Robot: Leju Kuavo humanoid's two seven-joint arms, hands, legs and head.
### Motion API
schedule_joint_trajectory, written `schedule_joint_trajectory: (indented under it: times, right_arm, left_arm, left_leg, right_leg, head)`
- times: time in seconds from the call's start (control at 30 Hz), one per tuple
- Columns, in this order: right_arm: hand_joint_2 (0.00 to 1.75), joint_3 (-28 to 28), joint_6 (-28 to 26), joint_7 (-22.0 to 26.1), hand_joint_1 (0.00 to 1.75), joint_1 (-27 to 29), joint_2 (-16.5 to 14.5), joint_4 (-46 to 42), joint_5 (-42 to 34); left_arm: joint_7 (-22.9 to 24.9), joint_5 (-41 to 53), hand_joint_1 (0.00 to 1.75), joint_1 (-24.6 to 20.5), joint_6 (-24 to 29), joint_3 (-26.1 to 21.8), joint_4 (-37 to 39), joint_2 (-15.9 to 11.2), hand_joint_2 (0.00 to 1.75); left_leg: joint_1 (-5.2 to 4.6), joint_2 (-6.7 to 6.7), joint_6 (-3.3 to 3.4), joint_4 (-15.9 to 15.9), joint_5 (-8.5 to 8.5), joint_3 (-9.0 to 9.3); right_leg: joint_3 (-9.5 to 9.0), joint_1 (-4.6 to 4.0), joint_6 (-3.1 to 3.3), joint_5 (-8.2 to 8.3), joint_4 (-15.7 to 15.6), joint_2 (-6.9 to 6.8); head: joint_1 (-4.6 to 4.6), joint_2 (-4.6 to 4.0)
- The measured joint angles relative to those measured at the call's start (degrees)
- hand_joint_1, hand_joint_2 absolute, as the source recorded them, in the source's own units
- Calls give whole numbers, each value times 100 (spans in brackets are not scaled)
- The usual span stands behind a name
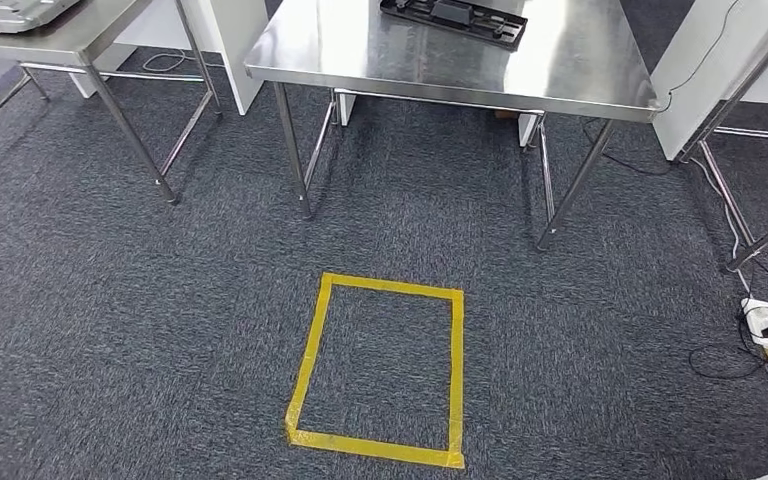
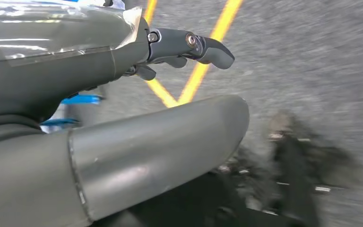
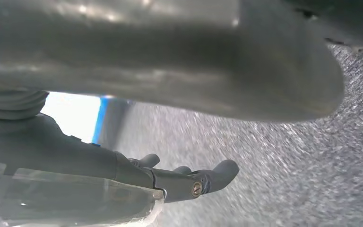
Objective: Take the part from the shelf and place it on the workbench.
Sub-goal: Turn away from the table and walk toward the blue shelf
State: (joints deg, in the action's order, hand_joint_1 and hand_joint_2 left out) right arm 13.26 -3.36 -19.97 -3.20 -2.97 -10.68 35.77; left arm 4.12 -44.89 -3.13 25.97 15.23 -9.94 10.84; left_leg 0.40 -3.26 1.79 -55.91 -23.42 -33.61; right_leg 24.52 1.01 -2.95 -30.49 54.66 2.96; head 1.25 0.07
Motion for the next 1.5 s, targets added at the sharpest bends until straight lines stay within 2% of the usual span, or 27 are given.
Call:
schedule_joint_trajectory:
  times: [0.07, 0.13, 0.2, 0.27, 0.3, 0.33, 0.37, 0.4, 0.47, 0.53, 0.6, 0.67, 0.73, 0.8, 0.83, 0.87, 0.9, 0.97, 1.03, 1.1, 1.17, 1.23, 1.3, 1.33, 1.37, 1.43, 1.5]
  right_arm:
    - [0, 60, 171, -34, 0, -3, 27, 12, 61]
    - [0, 110, 333, -66, 0, -6, 45, 18, 108]
    - [0, 154, 479, -77, 0, 6, 52, 22, 157]
    - [0, 207, 587, -90, 0, 26, 60, 30, 216]
    - [0, 235, 629, -105, 0, 33, 67, 33, 250]
    - [0, 261, 663, -128, 0, 34, 75, 35, 283]
    - [0, 285, 696, -149, 0, 31, 85, 36, 312]
    - [0, 308, 726, -162, 0, 26, 93, 36, 338]
    - [0, 355, 775, -150, 0, 19, 107, 36, 376]
    - [0, 397, 804, -117, 0, 17, 126, 36, 411]
    - [0, 419, 812, -98, 0, 6, 148, 36, 438]
    - [0, 427, 815, -76, 0, -3, 168, 36, 445]
    - [0, 436, 819, -58, 0, -3, 185, 36, 444]
    - [0, 447, 822, -54, 0, -20, 191, 36, 442]
    - [0, 454, 823, -53, 0, -30, 194, 36, 444]
    - [0, 461, 824, -52, 0, -34, 199, 36, 451]
    - [0, 472, 822, -53, 0, -32, 208, 37, 465]
    - [0, 502, 814, -48, 0, -7, 227, 42, 496]
    - [0, 524, 805, -33, 0, 6, 238, 47, 511]
    - [0, 532, 804, -9, 0, -11, 237, 47, 521]
    - [0, 540, 807, 24, 0, -18, 237, 47, 531]
    - [0, 544, 810, 50, 0, 0, 250, 48, 538]
    - [0, 547, 807, 59, 0, 20, 274, 49, 545]
    - [0, 548, 805, 60, 0, 23, 286, 49, 550]
    - [0, 550, 804, 61, 0, 25, 296, 49, 553]
    - [0, 554, 804, 80, 0, 23, 306, 49, 555]
    - [0, 556, 815, 117, 0, 29, 313, 49, 549]
  left_arm:
    - [429, 254, 0, -4, -118, 226, 5, -19, 175]
    - [763, 502, 0, -9, -233, 481, 9, -47, 87]
    - [985, 722, 0, -19, -337, 750, 11, -73, 0]
    - [1093, 855, 0, -25, -411, 986, 11, -95, 0]
    - [1122, 882, 0, -25, -438, 1076, 11, -105, 0]
    - [1147, 889, 0, -23, -462, 1143, 11, -114, 0]
    - [1171, 884, 0, -22, -481, 1197, 11, -122, 0]
    - [1193, 872, 0, -22, -493, 1239, 11, -128, 0]
    - [1223, 838, 0, -31, -476, 1295, 11, -136, 0]
    - [1238, 800, 0, -39, -434, 1310, 11, -133, 0]
    - [1251, 777, 0, -37, -404, 1312, 11, -127, 0]
    - [1258, 775, 0, -38, -391, 1312, 13, -122, 0]
    - [1260, 775, 0, -42, -387, 1312, 13, -116, 0]
    - [1260, 774, 0, -43, -387, 1312, 13, -115, 0]
    - [1260, 772, 0, -42, -387, 1312, 13, -115, 0]
    - [1260, 765, 0, -42, -387, 1312, 13, -115, 0]
    - [1257, 749, 0, -42, -387, 1312, 13, -114, 0]
    - [1240, 704, 0, -50, -385, 1309, 13, -112, 0]
    - [1224, 665, 0, -56, -376, 1308, 13, -112, 0]
    - [1217, 643, 0, -52, -362, 1308, 14, -115, 0]
    - [1201, 617, 0, -49, -332, 1307, 15, -119, 0]
    - [1181, 564, 0, -53, -292, 1304, 15, -120, 0]
    - [1162, 478, 0, -51, -262, 1289, 15, -119, 0]
    - [1153, 430, 0, -48, -249, 1274, 15, -118, 0]
    - [1143, 389, 0, -45, -236, 1256, 15, -117, 0]
    - [1126, 347, 0, -44, -205, 1224, 15, -113, 0]
    - [1101, 332, 0, -54, -142, 1205, 14, -96, 0]
  left_leg:
    - [9, -94, -85, 9, 85, -41]
    - [26, -71, -144, -87, 21, -110]
    - [33, 121, -184, -619, -363, -341]
    - [36, 267, -227, -1394, -802, -639]
    - [38, 292, -241, -1633, -889, -702]
    - [40, 313, -245, -1663, -862, -650]
    - [40, 346, -237, -1461, -741, -473]
    - [38, 415, -215, -1091, -584, -207]
    - [3, 667, -137, -344, -394, 286]
    - [-46, 787, -42, -80, -392, 413]
    - [-45, 668, 44, -35, -364, 369]
    - [-10, 543, 122, 21, -305, 347]
    - [3, 427, 172, 35, -256, 301]
    - [-1, 285, 182, 30, -227, 253]
    - [-2, 204, 176, 26, -215, 243]
    - [0, 116, 165, 20, -205, 240]
    - [2, 28, 152, 10, -199, 240]
    - [-7, -129, 109, -30, -187, 200]
    - [-15, -247, 33, -64, -160, 121]
    - [4, -317, -49, -80, -129, 62]
    - [11, -121, -107, -259, -248, -40]
    - [11, 182, -152, -860, -599, -327]
    - [26, 290, -185, -1572, -901, -665]
    - [30, 309, -192, -1719, -914, -731]
    - [33, 330, -194, -1652, -830, -688]
    - [34, 481, -178, -957, -504, -287]
    - [11, 655, -125, -323, -318, 75]
  right_leg:
    - [23, -21, 84, 14, -66, -32]
    - [53, -5, 188, 59, -93, -151]
    - [90, 1, 293, 107, -112, -292]
    - [141, -28, 347, 134, -106, -438]
    - [161, -38, 354, 143, -100, -511]
    - [176, -45, 355, 147, -91, -583]
    - [184, -50, 352, 148, -79, -651]
    - [183, -56, 348, 147, -65, -714]
    - [183, -84, 323, 137, -39, -824]
    - [169, -116, 269, 128, -22, -925]
    - [154, -127, 200, 116, -6, -998]
    - [265, -113, 158, -26, 218, -780]
    - [594, -89, 172, -355, 911, -454]
    - [925, -73, 160, -597, 1635, -358]
    - [966, -61, 123, -588, 1737, -348]
    - [887, -44, 69, -475, 1584, -335]
    - [716, -22, 11, -295, 1225, -293]
    - [367, 25, -39, 10, 412, -31]
    - [272, 31, 14, 95, 83, 138]
    - [286, 16, 105, 120, 81, 35]
    - [261, 25, 191, 154, 61, -100]
    - [256, 17, 241, 164, 51, -257]
    - [279, -5, 261, 155, 53, -423]
    - [290, -10, 269, 147, 54, -507]
    - [296, -12, 277, 139, 55, -586]
    - [261, -18, 270, 114, 58, -718]
    - [231, -55, 218, 75, 68, -813]
  head:
    - [6, 0]
    - [14, 0]
    - [57, 0]
    - [92, 0]
    - [92, 0]
    - [93, 1]
    - [95, 0]
    - [95, 0]
    - [92, -1]
    - [76, 0]
    - [69, 1]
    - [48, 1]
    - [10, 1]
    - [-3, 1]
    - [-4, 0]
    - [-5, 0]
    - [-5, -1]
    - [-17, -1]
    - [-20, -1]
    - [-13, 0]
    - [11, 0]
    - [66, 0]
    - [96, 1]
    - [98, 1]
    - [99, 1]
    - [103, 0]
    - [97, 0]
